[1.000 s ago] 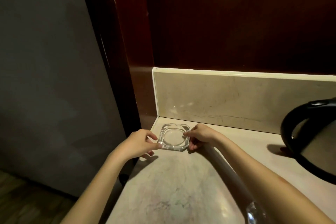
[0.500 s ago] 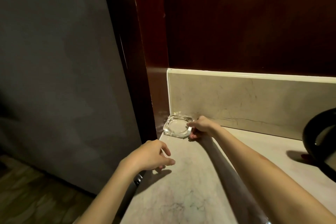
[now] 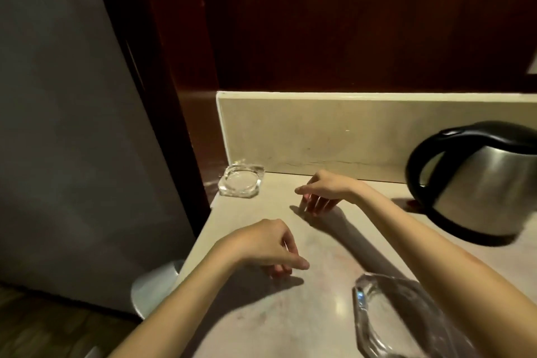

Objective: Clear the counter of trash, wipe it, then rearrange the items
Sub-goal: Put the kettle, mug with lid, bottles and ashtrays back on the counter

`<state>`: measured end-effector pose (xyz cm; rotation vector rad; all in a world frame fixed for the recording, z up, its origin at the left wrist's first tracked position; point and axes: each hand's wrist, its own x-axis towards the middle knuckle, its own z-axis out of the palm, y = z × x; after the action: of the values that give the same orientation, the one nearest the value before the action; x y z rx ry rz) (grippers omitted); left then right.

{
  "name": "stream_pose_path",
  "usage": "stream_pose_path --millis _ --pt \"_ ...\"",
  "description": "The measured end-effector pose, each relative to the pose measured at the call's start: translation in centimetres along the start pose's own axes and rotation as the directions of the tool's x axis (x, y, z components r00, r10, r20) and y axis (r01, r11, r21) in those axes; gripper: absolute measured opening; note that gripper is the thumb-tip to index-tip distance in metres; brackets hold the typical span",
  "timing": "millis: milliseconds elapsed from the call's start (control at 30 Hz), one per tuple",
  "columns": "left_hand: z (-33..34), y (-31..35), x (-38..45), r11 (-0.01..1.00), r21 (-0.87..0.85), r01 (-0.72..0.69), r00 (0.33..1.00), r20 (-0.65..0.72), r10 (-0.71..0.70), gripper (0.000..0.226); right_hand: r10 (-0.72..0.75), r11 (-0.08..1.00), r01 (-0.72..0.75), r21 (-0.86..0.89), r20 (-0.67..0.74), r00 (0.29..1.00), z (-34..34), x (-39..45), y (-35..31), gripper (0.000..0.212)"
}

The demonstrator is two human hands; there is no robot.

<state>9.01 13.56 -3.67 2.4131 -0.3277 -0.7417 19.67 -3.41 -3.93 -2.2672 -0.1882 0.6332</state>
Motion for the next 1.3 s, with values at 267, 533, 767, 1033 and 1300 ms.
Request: stream_pose_path --millis 267,533,767,1033,1300 --pt "5.3 4.6 1.1 0.999 -0.028 0.024 0.988 0.154 -0.02 0.051 0.047 0.999 -0.048 -0.021 -0.035 0.998 -1.8 -6.8 5.5 0.033" --pt "7.7 6.0 0.7 0.995 -0.093 0.028 0.994 0.106 -0.018 0.022 0.033 0.998 -0.035 -0.044 -0.056 0.998 -2.1 -9.6 7.4 0.032" --pt "8.1 5.2 1.6 0.997 -0.057 -0.057 0.996 -0.068 0.053 0.021 -0.007 0.998 0.003 -0.065 -0.069 0.998 -2.3 -10.7 8.2 0.032" --pt "4.5 3.3 2.6 0.988 -0.155 -0.018 0.977 -0.211 -0.015 0.018 -0.024 1.0 0.023 -0.009 -0.102 0.994 -3.0 -12.4 10.6 0.048" --pt "-0.2 1.7 3.7 0.957 -0.289 -0.006 0.968 -0.241 -0.067 0.013 -0.1 0.949 0.083 0.305 0.039 0.994 0.4 -10.6 8.8 0.044"
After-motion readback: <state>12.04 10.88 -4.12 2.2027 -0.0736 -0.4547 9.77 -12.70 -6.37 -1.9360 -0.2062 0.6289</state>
